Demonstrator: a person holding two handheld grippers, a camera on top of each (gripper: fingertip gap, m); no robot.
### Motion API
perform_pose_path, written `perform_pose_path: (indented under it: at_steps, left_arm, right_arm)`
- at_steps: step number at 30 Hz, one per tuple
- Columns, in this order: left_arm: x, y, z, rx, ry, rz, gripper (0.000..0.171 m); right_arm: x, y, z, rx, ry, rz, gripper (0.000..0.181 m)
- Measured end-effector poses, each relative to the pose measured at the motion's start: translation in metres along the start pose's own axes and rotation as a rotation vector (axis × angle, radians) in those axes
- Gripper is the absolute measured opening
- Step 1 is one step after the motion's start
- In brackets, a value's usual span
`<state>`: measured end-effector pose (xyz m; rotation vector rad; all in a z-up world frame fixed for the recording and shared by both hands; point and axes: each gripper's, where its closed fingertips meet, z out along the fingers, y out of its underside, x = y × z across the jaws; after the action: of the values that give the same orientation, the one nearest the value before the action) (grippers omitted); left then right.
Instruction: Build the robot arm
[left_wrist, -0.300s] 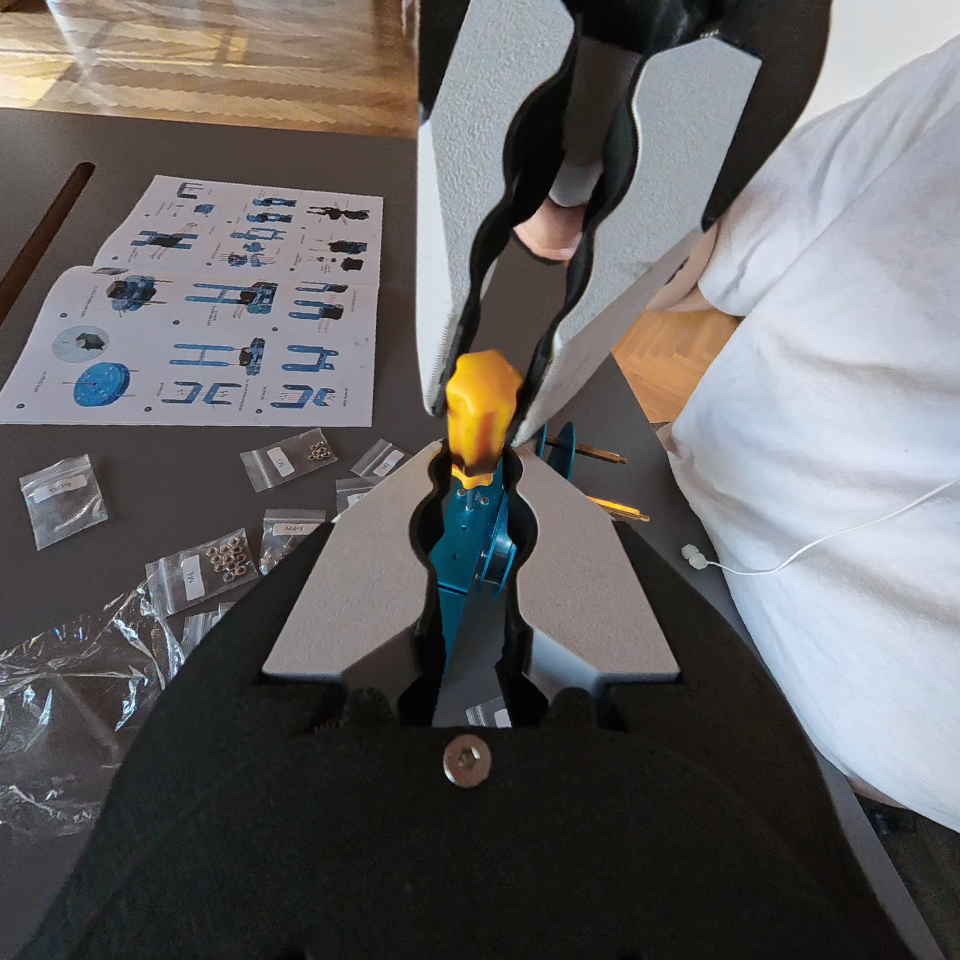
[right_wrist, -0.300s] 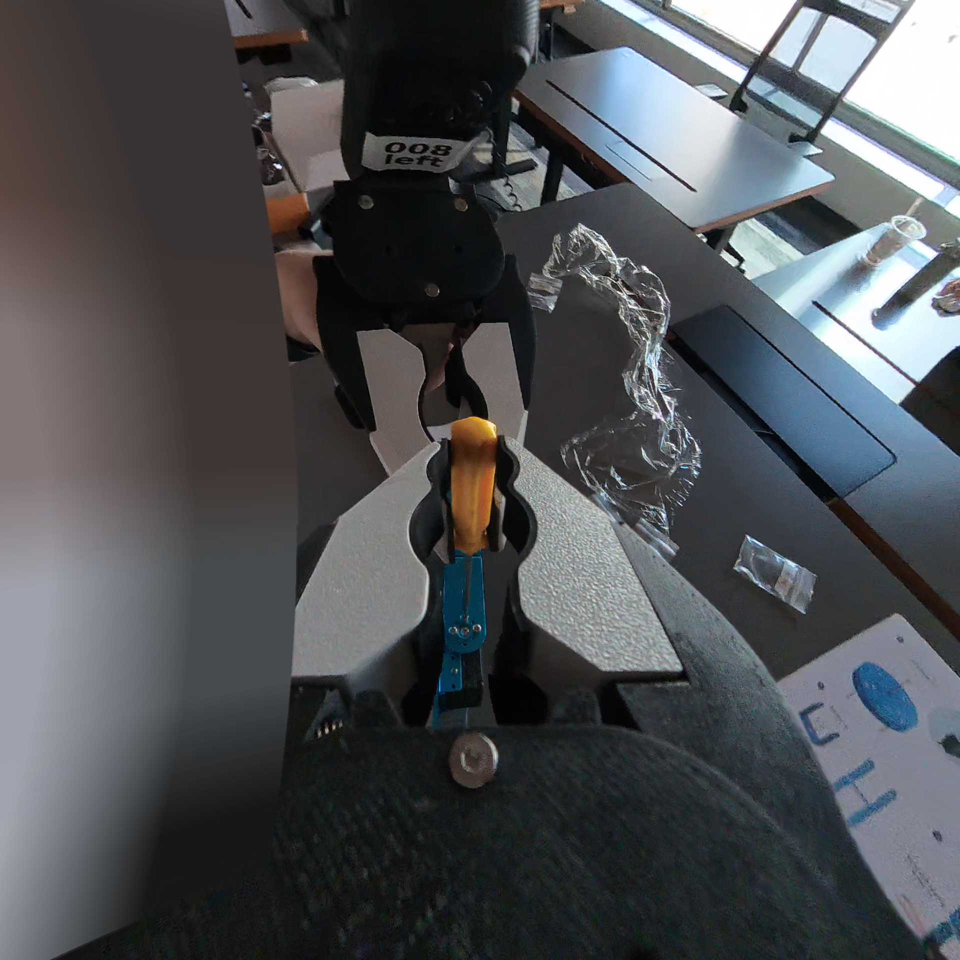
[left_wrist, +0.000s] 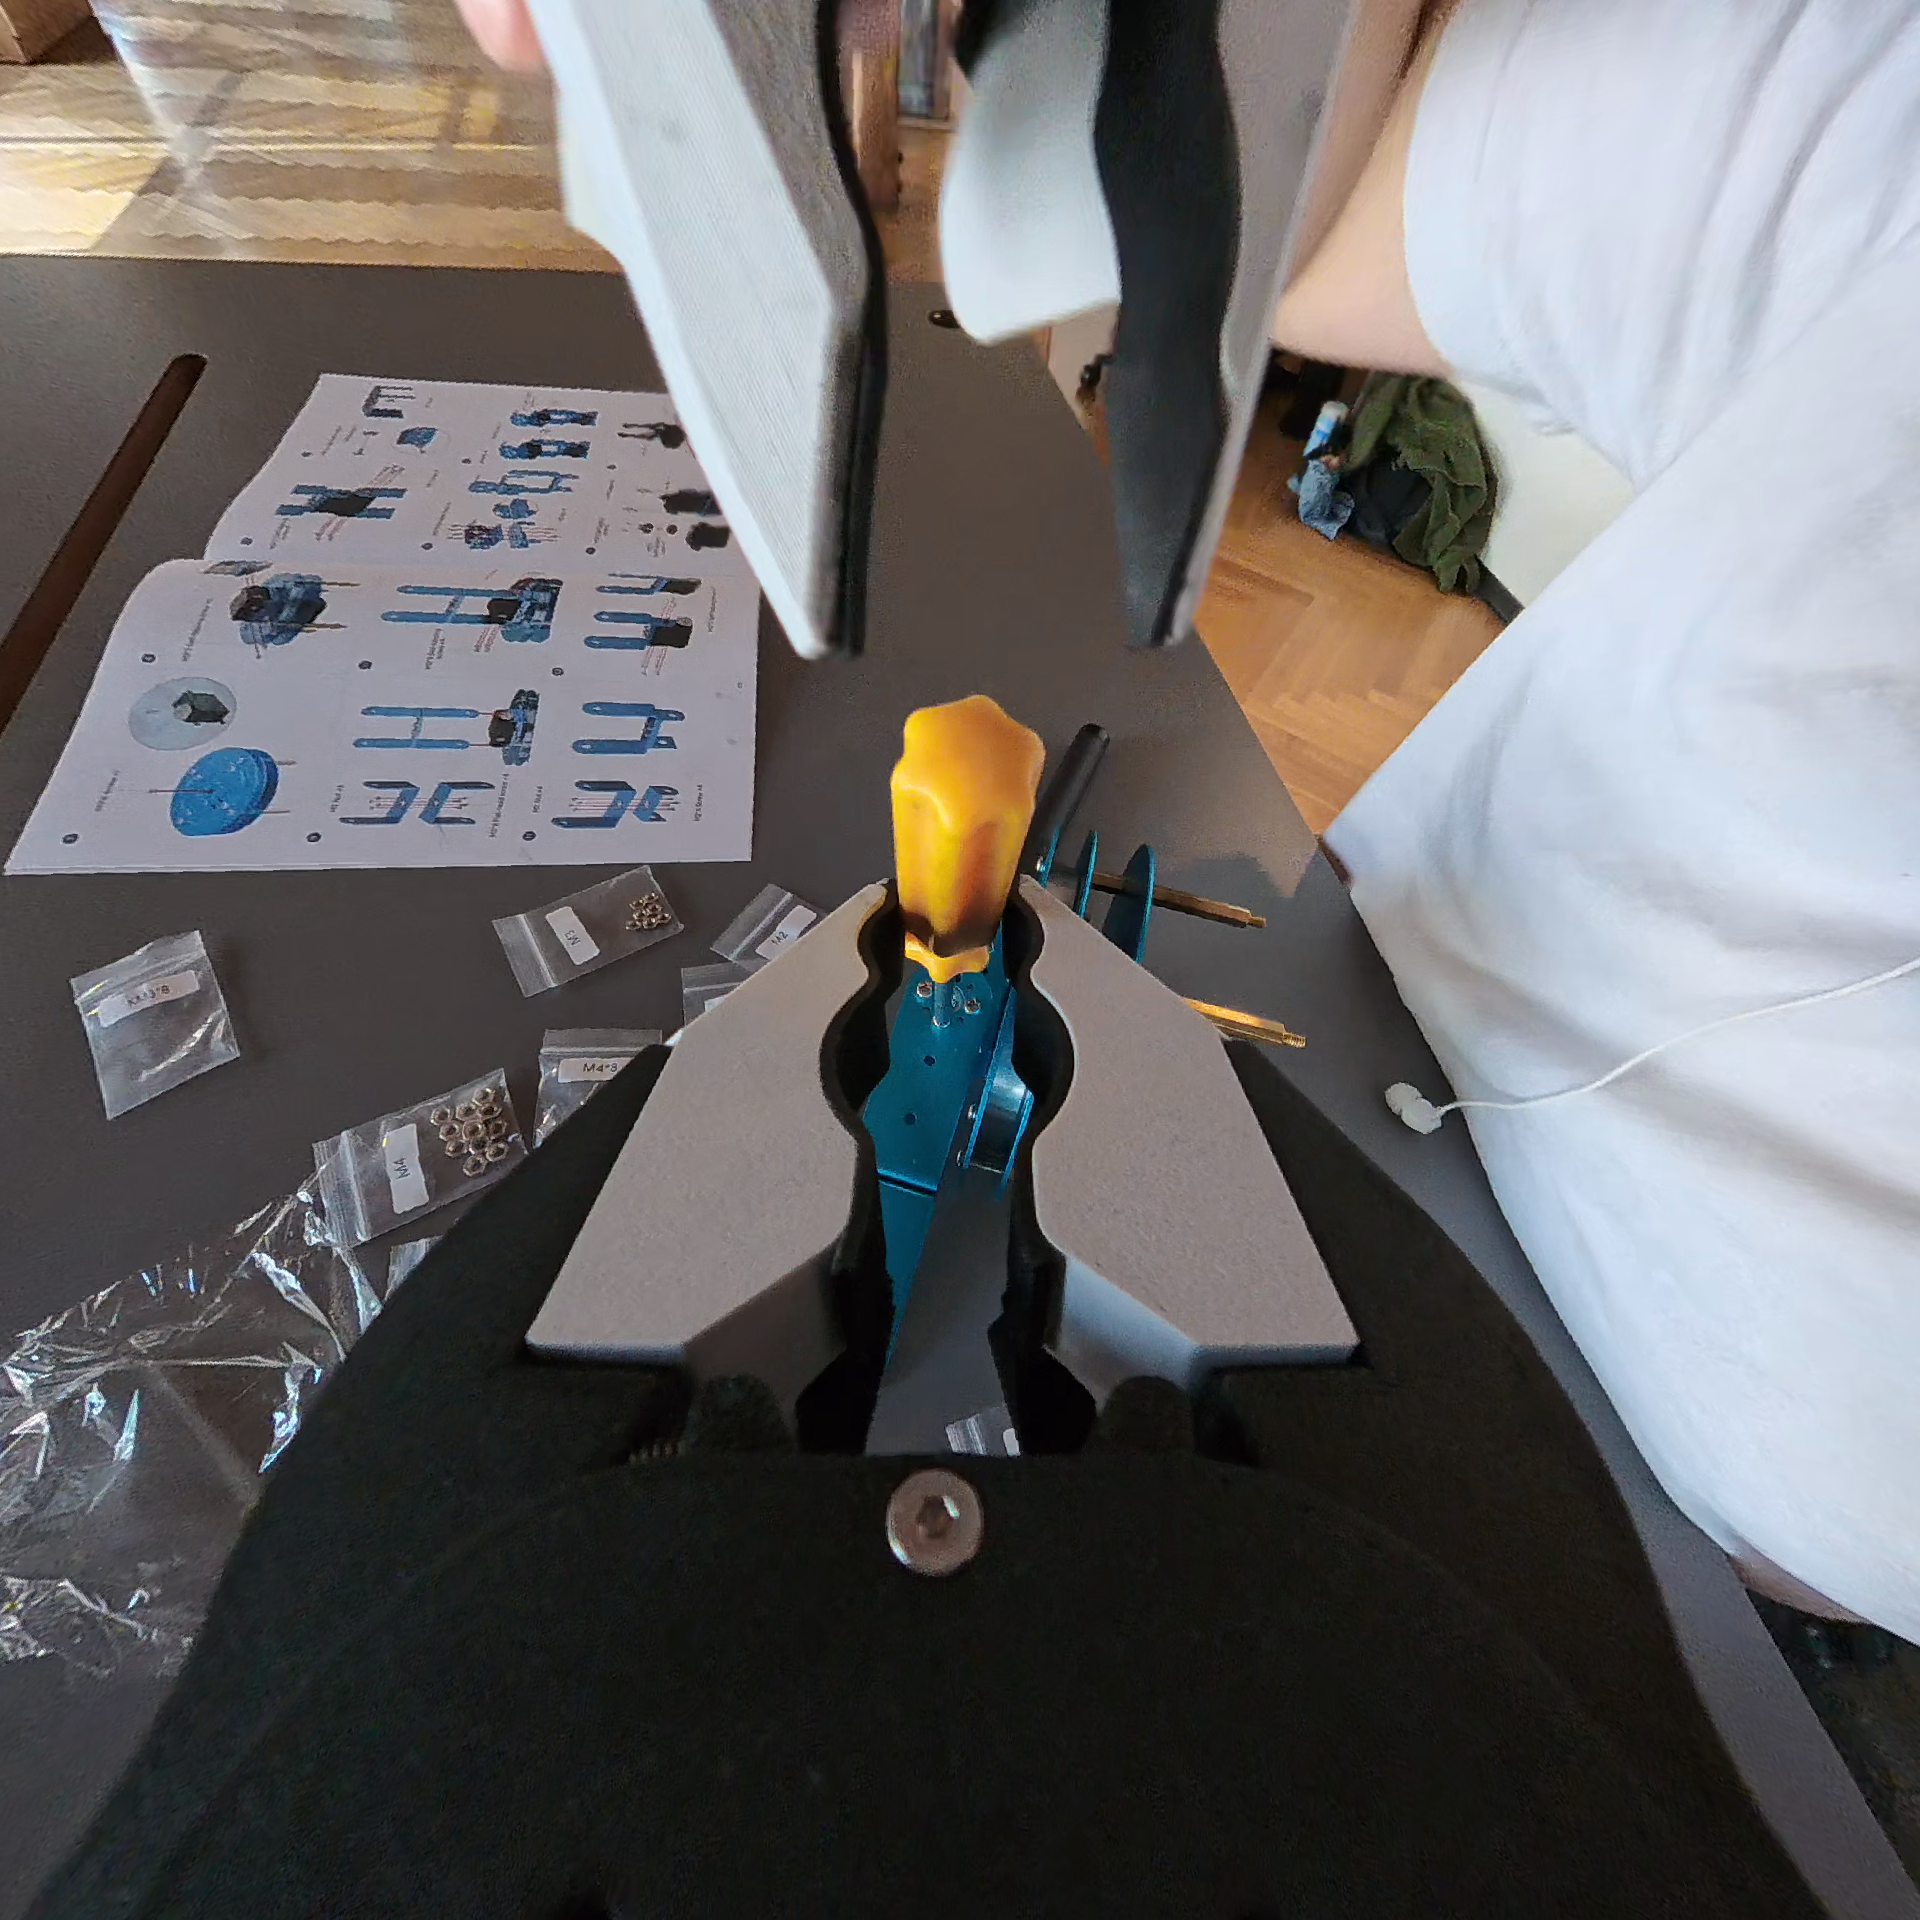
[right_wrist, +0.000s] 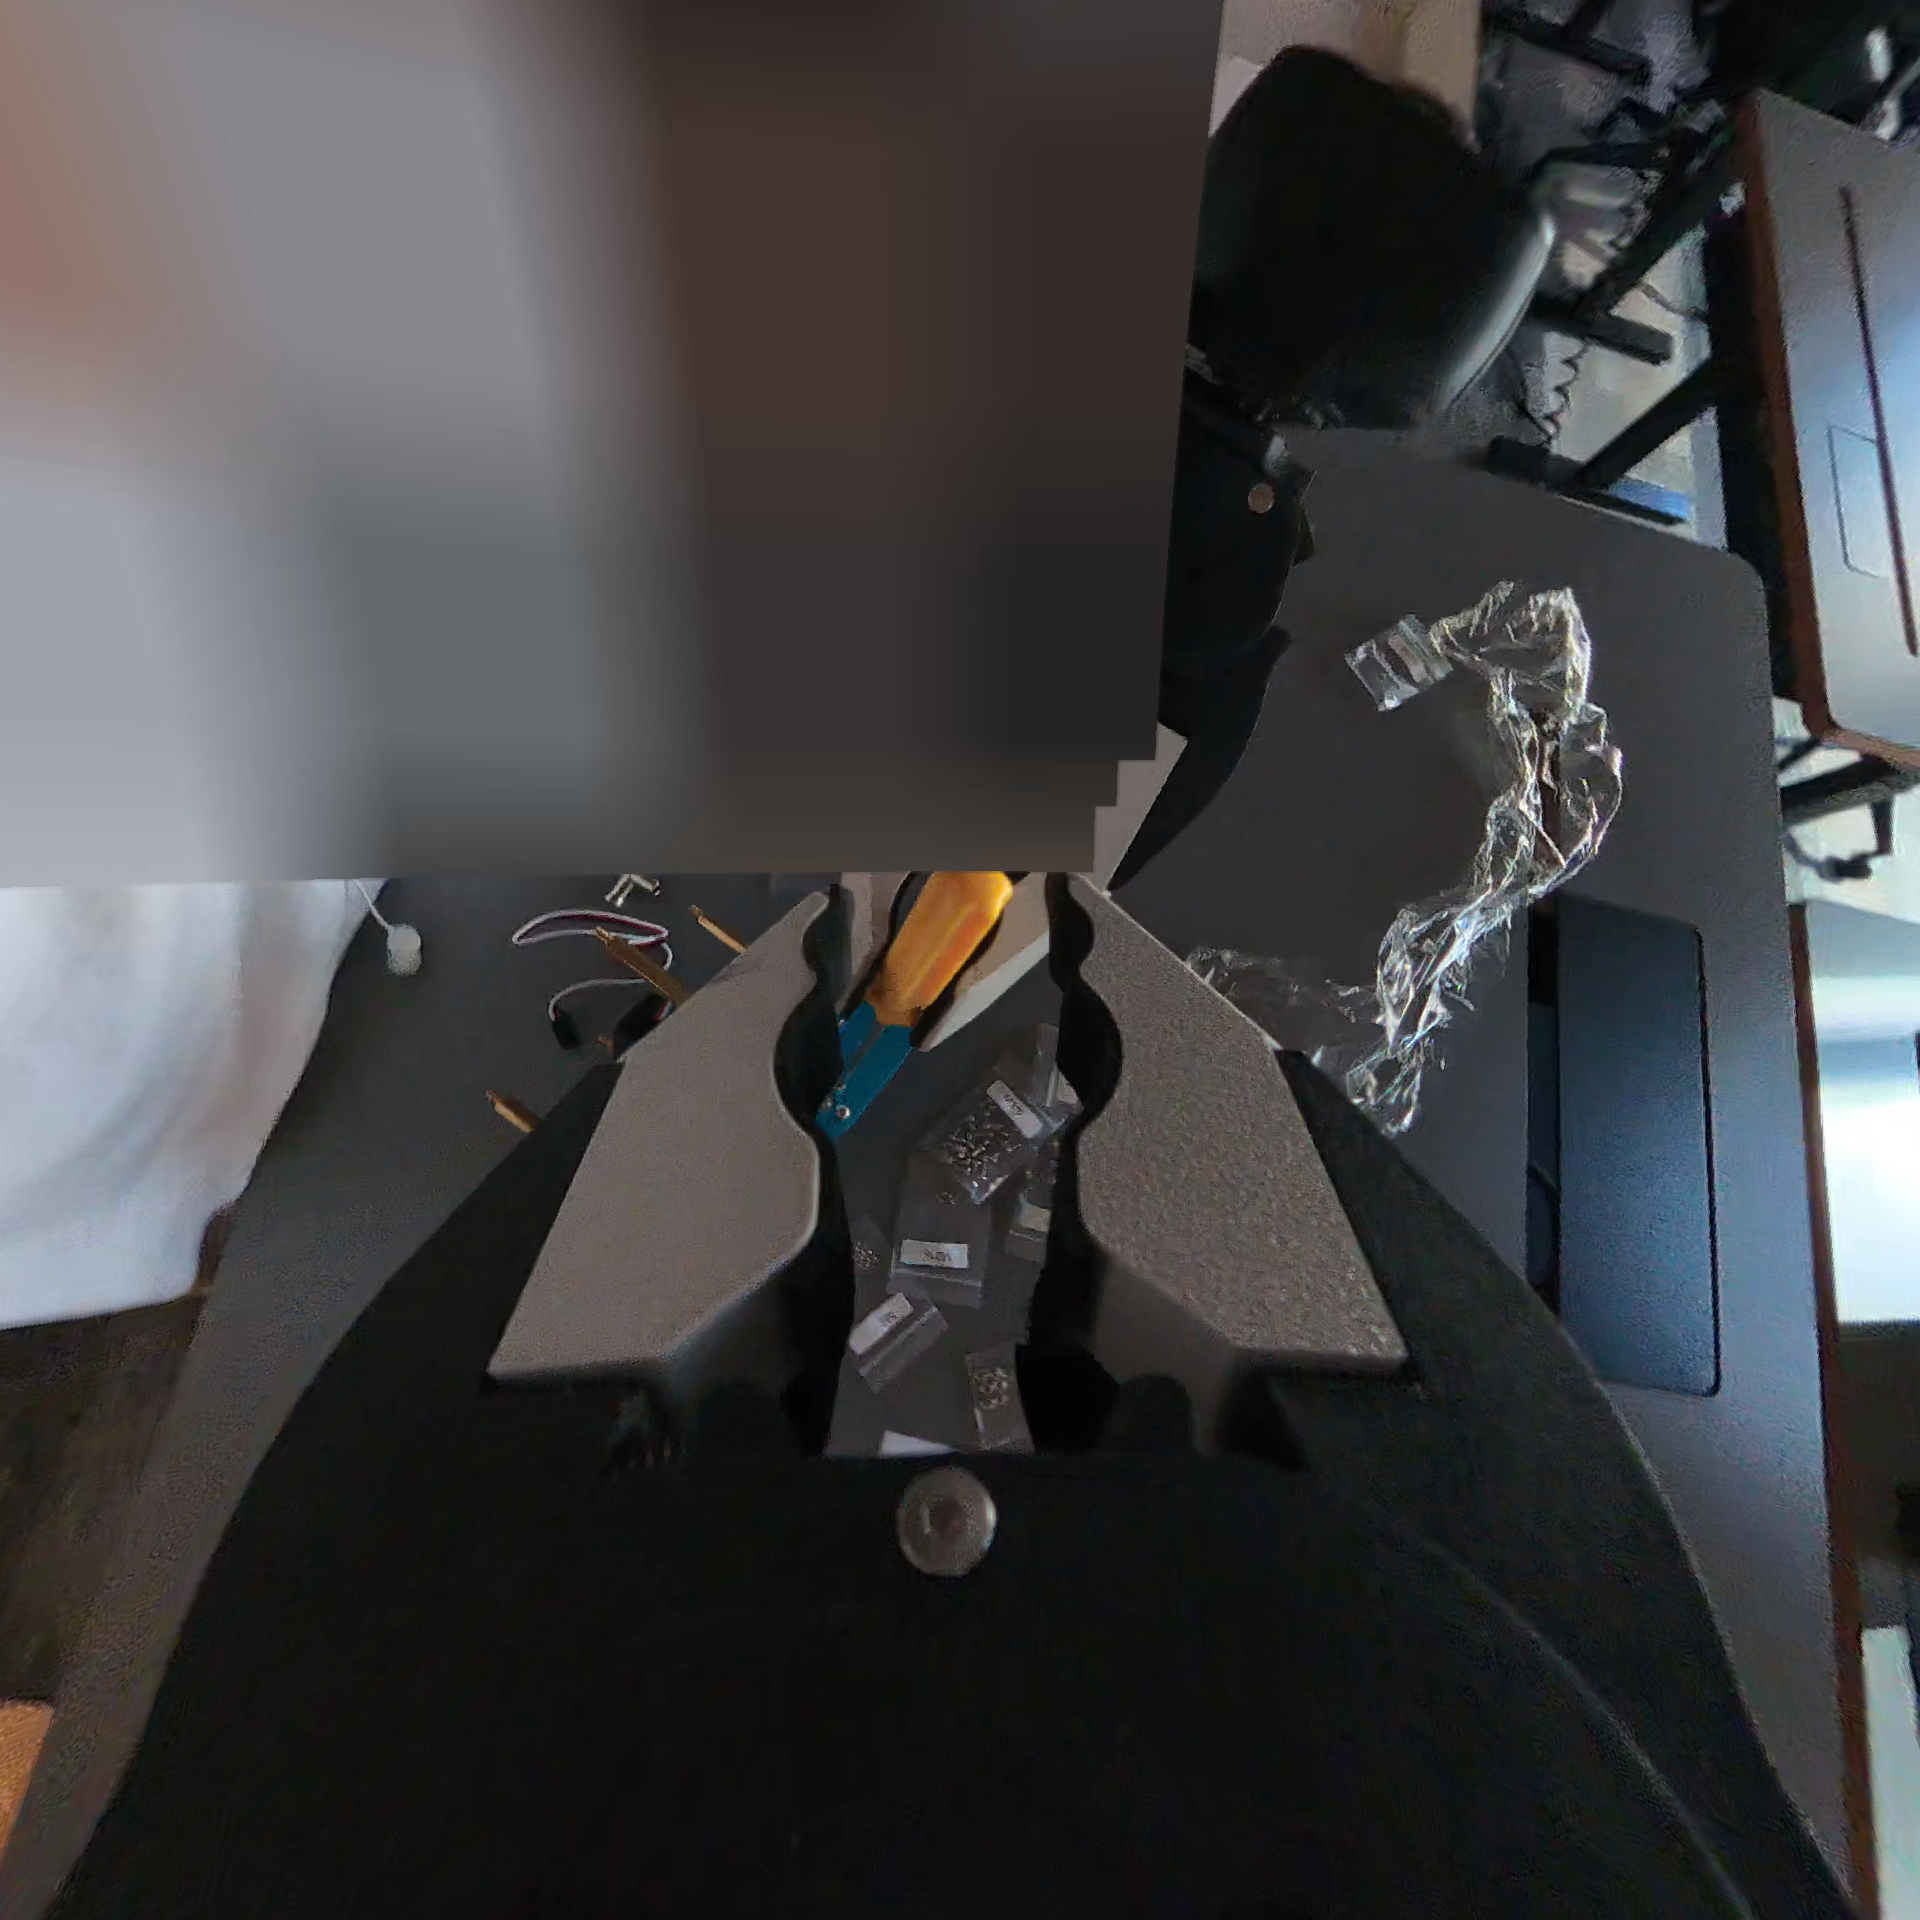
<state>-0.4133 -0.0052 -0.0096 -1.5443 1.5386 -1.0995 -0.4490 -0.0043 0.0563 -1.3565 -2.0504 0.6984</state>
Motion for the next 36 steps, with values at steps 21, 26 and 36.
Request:
perform_pose_path:
  at_steps: [21,26,36]
  left_arm:
    - [-0.001,-0.009,0.007,0.098,0.041,-0.037,0.018]
    - [0.001,-0.012,0.011,0.131,0.068,-0.039,0.018]
    - [0.001,-0.011,0.010,0.121,0.053,-0.032,0.017]
  right_arm:
    - [0.005,0.024,0.007,-0.687,-0.134,-0.113,0.017]
    - [0.000,0.027,0.001,-0.744,-0.122,-0.018,0.016]
    - [-0.001,0.031,0.000,-0.846,-0.187,0.085,0.015]
